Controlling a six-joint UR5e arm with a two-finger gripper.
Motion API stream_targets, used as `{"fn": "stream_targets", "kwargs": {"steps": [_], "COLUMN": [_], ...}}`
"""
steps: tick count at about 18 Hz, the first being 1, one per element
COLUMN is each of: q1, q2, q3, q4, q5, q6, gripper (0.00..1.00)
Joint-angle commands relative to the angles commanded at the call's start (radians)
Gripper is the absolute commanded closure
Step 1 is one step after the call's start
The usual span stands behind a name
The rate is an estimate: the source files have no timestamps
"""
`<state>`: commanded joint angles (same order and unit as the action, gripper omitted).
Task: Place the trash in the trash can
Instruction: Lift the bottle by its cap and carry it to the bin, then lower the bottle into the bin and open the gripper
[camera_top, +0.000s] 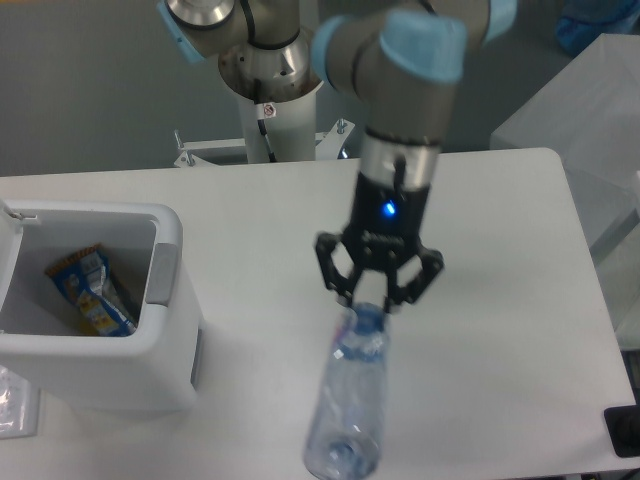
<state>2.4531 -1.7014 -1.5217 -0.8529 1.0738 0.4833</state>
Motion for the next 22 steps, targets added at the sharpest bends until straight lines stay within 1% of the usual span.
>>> {"fn": "stream_targets", "kwargs": {"steps": [5,8,9,12,16,20,22], "q1": [-0.124,-0.202,-0.218,-0.268,-0.305,-0.312,-0.312], "q2": [0.045,0.055,0.063,0.078,0.091,0.089,0.089], "q3": [-0.011,-0.020,-0.041,-0.078,-0.135,-0.164,-0.167], "q4": [0.000,-0.002,0.000,0.000,0.002,0.002,0.002], "q5": [0.003,0.008,0.008,0.008,0.008,0.008,0.008], "q6": [-0.026,-0.058,-0.058,-0.058,-0.055,-0.052,-0.052], "gripper": [0.72,0.72,0.72,0.72,0.72,0.72,0.71]}}
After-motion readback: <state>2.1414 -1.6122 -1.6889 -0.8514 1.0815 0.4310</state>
